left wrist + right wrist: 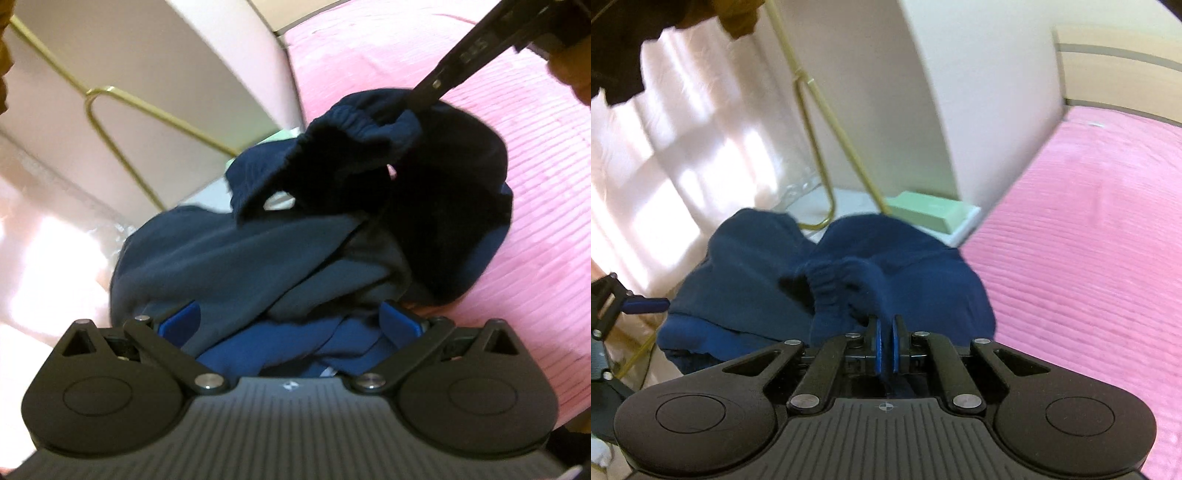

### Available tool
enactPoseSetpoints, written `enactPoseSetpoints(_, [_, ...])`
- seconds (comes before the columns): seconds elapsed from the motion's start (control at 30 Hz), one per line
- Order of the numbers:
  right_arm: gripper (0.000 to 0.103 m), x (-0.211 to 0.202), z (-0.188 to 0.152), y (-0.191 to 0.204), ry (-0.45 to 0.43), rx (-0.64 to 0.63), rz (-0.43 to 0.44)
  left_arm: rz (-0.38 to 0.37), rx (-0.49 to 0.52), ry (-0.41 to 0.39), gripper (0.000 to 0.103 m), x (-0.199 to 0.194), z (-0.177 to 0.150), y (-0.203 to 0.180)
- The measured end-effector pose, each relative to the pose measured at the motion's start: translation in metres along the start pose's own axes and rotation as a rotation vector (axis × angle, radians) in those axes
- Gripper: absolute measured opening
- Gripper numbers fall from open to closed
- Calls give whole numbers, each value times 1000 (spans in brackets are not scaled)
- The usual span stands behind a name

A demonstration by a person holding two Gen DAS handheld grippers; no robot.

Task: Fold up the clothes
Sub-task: 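Lift the navy sweatpants off the pile with the right gripper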

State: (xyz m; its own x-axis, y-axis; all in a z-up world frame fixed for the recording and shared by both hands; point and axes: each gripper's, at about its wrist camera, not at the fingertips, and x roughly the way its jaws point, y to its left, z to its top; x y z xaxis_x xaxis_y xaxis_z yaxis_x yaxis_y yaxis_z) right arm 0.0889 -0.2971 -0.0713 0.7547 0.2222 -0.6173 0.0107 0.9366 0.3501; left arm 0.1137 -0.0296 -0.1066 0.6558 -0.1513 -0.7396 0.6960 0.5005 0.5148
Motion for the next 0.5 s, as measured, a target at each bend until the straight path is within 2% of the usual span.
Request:
enactPoseSetpoints(0.2, [2, -58, -7, -26, -26, 68, -54, -47, 48, 10, 102, -8, 28, -26])
enactPoseSetpoints(0.5, [2, -115, -25, -59, -34, 146, -105, -88, 103, 3, 102, -17, 53, -64])
